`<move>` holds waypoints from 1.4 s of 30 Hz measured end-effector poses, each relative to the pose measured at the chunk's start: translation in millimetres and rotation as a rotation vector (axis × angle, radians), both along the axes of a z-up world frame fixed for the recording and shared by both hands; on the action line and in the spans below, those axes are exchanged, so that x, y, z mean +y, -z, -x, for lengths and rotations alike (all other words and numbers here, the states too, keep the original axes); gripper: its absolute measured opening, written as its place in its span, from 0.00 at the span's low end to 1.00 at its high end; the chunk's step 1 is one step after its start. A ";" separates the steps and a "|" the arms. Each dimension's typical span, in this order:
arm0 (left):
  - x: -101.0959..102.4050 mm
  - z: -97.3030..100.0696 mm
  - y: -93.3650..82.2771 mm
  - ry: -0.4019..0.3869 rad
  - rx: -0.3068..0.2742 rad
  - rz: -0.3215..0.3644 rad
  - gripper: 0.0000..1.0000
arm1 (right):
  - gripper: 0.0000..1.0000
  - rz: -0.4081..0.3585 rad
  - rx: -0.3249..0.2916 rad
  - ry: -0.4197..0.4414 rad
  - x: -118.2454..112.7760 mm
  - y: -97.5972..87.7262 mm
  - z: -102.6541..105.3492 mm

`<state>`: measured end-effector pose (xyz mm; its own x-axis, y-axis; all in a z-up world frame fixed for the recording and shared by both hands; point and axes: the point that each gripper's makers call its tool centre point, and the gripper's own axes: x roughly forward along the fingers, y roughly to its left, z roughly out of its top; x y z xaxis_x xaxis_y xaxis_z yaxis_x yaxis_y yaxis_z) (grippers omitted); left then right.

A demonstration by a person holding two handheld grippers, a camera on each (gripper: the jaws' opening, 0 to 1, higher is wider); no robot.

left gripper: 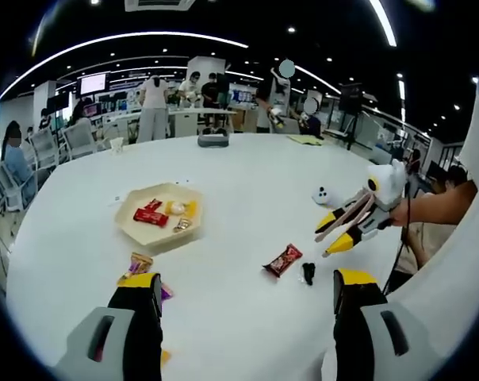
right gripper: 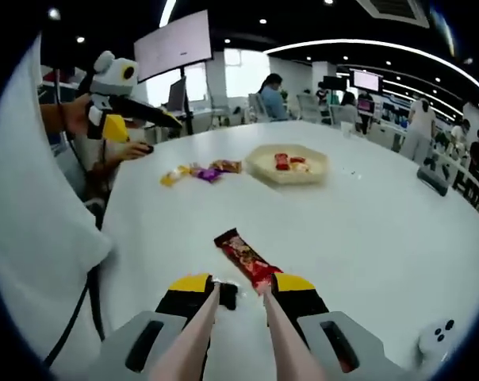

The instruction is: Place the target food into the container with the food tongs after gripping and lifting it, then release it inside without dropping or visibly crushing the food.

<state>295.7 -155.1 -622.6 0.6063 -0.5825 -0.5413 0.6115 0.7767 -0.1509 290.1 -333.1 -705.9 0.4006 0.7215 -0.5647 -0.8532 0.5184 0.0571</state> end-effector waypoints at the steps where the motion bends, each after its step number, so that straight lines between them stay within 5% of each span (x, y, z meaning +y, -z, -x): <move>1: 0.0 1.7 0.8 0.003 0.005 -0.004 0.89 | 0.29 0.006 0.007 0.004 0.2 4.0 3.1; 13: 4.3 13.9 6.8 -0.001 0.027 -0.022 0.89 | 0.29 -0.010 0.039 0.023 10.5 31.4 10.5; 18: 5.6 10.3 -4.1 0.002 0.003 -0.032 0.90 | 0.29 -0.028 0.072 -0.005 21.6 31.2 26.0; 24: 9.0 14.9 2.2 -0.025 0.012 -0.010 0.89 | 0.29 -0.049 0.073 -0.135 43.7 19.9 53.9; 32: 22.3 15.1 -6.4 -0.044 -0.008 -0.029 0.89 | 0.28 0.023 -0.065 -0.258 50.8 17.8 23.4; 42: 41.4 31.8 3.3 -0.119 0.016 -0.044 0.89 | 0.28 0.055 -0.054 -0.476 53.1 26.1 28.4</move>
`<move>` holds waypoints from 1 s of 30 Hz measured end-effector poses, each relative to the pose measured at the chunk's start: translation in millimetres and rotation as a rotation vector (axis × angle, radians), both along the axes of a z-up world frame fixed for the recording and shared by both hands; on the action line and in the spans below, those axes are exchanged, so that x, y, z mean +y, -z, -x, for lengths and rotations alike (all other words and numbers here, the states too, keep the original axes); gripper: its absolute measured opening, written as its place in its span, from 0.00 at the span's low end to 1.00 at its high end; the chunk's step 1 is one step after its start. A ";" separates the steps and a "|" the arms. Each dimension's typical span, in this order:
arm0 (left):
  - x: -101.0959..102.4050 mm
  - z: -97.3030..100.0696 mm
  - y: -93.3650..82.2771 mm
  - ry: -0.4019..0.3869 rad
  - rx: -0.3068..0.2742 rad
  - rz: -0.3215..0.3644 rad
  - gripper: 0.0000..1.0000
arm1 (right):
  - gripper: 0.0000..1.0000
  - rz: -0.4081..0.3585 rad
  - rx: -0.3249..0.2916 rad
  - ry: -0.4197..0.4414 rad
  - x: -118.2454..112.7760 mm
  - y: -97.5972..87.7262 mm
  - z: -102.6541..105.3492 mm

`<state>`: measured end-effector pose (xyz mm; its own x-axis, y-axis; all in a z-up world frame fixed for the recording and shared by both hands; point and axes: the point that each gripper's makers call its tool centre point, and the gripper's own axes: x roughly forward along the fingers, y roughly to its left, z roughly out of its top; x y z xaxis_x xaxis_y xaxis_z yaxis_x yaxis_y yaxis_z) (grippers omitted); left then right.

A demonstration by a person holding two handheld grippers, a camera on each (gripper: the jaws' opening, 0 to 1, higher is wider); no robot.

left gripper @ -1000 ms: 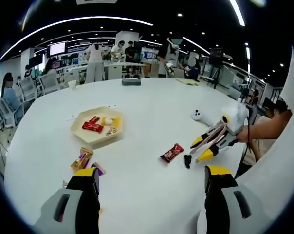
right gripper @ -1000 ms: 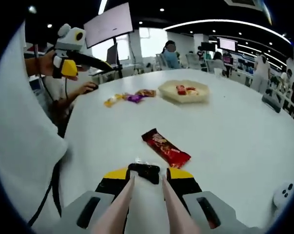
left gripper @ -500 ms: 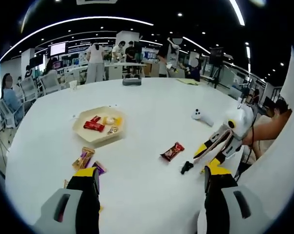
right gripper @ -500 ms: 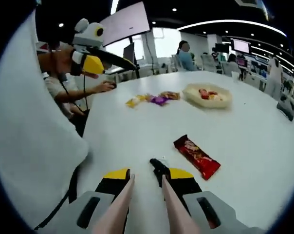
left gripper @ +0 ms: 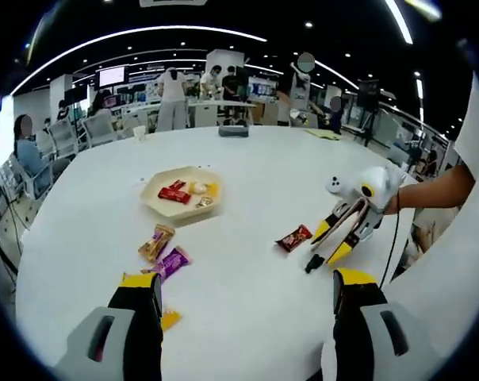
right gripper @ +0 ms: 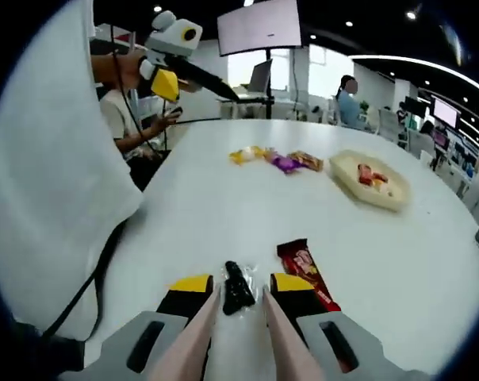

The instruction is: Place the target food into the container with the food tongs after gripping and lifting it, then release it inside without dropping or visibly crushing the food.

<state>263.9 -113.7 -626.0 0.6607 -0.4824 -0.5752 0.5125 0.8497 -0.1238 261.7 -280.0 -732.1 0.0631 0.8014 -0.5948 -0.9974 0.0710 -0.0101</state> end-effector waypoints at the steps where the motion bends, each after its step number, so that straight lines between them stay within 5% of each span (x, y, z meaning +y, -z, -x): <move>1: 0.9 0.0 -0.8 -0.006 0.004 0.000 0.89 | 0.28 0.012 0.006 -0.013 0.4 2.1 1.9; 6: 3.7 -2.6 -7.2 -0.025 -0.014 0.000 0.89 | 0.27 0.025 0.014 0.003 0.1 8.3 0.8; 15: -8.3 -6.3 -5.4 0.015 -0.001 -0.007 0.89 | 0.28 0.009 -0.005 0.324 -6.5 6.4 -8.9; 30: -14.1 -9.8 -11.0 0.049 -0.008 -0.034 0.89 | 0.26 -0.085 0.054 0.266 -2.5 6.5 -3.5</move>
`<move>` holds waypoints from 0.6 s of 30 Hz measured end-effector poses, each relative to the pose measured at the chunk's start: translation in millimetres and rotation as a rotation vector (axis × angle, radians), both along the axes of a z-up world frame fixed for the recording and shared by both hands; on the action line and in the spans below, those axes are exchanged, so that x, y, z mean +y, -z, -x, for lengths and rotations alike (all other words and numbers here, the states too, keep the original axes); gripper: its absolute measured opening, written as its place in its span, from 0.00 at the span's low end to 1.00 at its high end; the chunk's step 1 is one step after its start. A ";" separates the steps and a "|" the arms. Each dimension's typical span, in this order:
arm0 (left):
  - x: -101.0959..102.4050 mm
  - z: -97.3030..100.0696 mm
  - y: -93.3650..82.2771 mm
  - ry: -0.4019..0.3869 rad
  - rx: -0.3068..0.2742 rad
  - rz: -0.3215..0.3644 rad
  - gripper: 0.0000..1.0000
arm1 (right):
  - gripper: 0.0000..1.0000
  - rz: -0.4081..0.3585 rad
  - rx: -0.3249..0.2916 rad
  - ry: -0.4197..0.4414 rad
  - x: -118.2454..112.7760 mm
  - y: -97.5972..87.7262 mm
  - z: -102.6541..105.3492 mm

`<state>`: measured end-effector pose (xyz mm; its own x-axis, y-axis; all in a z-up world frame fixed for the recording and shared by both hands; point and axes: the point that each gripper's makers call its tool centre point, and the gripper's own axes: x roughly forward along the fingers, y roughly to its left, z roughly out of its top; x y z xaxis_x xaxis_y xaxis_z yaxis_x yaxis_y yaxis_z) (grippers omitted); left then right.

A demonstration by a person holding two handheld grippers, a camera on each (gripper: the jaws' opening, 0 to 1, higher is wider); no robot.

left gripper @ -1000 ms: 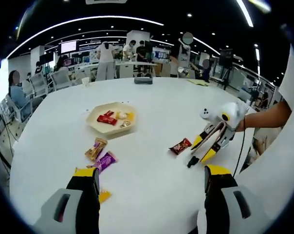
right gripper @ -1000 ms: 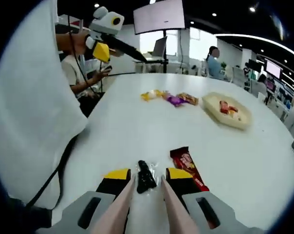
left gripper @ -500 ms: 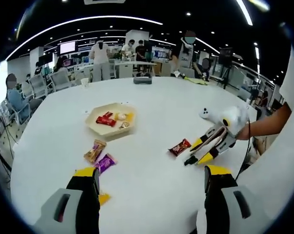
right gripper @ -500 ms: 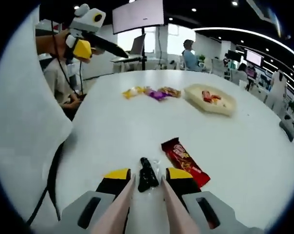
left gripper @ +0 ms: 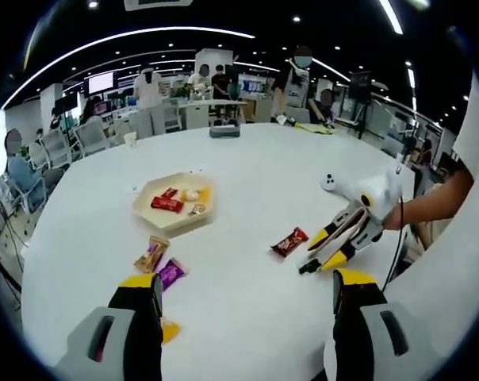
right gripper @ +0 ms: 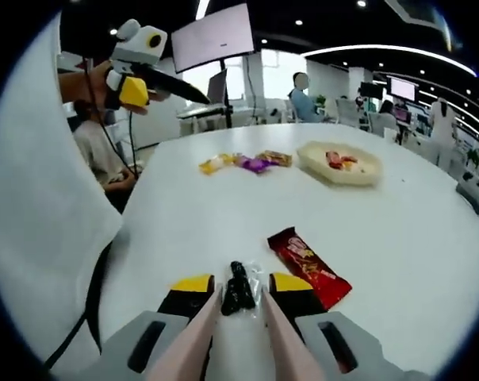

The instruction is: Place the target food into the container with the food tongs after gripping and lifting it, then release it inside without dropping or visibly crushing the food.

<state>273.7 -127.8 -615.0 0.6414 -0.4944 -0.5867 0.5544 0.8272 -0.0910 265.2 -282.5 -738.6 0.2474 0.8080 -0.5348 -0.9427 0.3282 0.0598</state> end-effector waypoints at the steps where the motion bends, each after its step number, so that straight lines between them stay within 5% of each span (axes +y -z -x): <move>1: 0.0 0.3 0.1 -0.001 0.001 0.000 0.89 | 0.25 -0.018 -0.022 -0.011 2.7 -3.4 -2.3; 2: -0.5 1.6 0.6 0.001 0.003 -0.003 0.89 | 0.25 -0.007 0.015 0.001 2.3 -1.4 -2.7; 9: -3.4 4.9 3.4 0.008 0.010 -0.005 0.89 | 0.21 0.051 -0.020 -0.047 6.3 -0.1 4.8; 18: -4.9 4.4 1.3 0.016 0.007 -0.003 0.89 | 0.20 0.045 0.004 0.047 2.9 -0.1 0.0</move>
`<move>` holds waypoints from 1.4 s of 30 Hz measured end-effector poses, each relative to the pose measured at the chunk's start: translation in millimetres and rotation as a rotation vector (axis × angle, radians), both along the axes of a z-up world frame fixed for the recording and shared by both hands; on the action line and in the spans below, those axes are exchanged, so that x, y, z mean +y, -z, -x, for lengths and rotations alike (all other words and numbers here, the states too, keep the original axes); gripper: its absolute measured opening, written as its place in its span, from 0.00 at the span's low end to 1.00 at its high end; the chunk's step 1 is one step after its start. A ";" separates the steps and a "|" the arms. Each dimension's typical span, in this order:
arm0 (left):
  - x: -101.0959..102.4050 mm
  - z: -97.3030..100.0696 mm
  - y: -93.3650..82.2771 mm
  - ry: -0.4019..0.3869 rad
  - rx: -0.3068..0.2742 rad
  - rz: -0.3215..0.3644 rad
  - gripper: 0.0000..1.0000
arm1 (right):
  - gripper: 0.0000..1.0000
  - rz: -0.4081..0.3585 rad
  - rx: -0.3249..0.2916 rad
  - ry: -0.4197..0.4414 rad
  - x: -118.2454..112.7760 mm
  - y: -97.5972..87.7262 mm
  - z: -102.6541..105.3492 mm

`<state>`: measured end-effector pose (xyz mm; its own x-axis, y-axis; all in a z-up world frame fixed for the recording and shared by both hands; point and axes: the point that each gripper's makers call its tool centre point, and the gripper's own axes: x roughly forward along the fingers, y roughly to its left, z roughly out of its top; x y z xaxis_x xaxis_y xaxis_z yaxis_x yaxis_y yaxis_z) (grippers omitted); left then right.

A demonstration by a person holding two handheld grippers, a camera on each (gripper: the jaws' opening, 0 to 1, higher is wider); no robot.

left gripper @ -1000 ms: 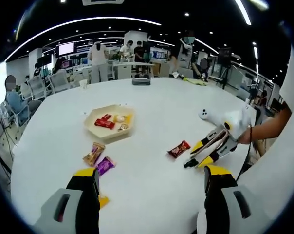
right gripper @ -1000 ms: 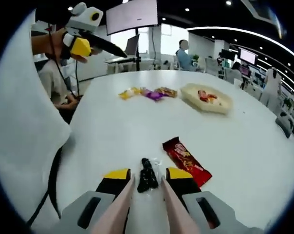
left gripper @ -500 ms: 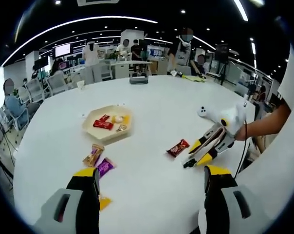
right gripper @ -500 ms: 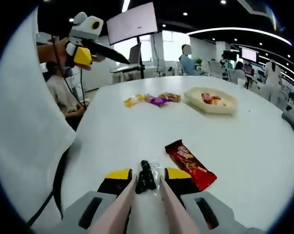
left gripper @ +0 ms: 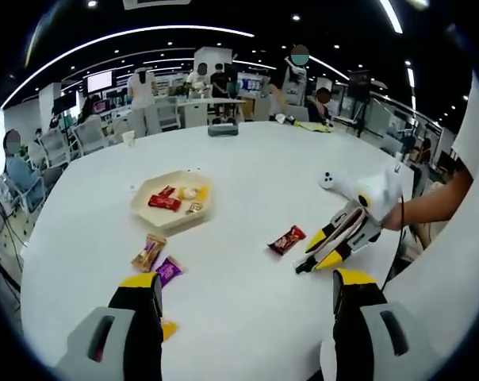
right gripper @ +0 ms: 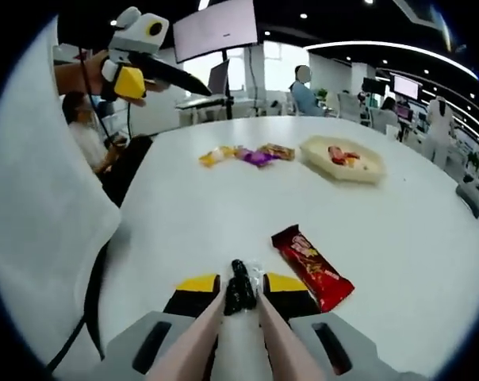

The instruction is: Place the target food into the container with the food tongs after gripping and lifting it, then release it inside without dropping or visibly crushing the food.

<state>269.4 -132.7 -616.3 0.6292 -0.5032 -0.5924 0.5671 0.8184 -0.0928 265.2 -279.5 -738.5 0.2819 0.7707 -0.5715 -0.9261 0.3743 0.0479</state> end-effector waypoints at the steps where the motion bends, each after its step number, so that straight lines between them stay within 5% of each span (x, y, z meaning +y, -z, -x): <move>1: 0.1 -0.3 -0.3 0.004 -0.001 -0.001 0.89 | 0.20 -0.009 0.019 0.001 0.1 -0.3 1.9; 19: 9.5 -18.5 1.1 0.059 0.004 0.035 0.89 | 0.21 -0.081 0.059 0.224 -13.6 -32.3 -11.5; 29: 35.2 -32.8 -0.9 0.100 -0.010 0.065 0.89 | 0.21 -0.090 0.018 0.349 -12.4 -55.1 -31.6; 37: 59.7 -46.8 -7.5 0.136 -0.038 0.091 0.89 | 0.21 -0.107 -0.002 0.407 7.9 -73.7 -39.3; 42: 76.2 -47.7 -5.4 0.157 -0.035 0.101 0.89 | 0.22 -0.090 0.032 0.396 31.5 -55.9 -31.6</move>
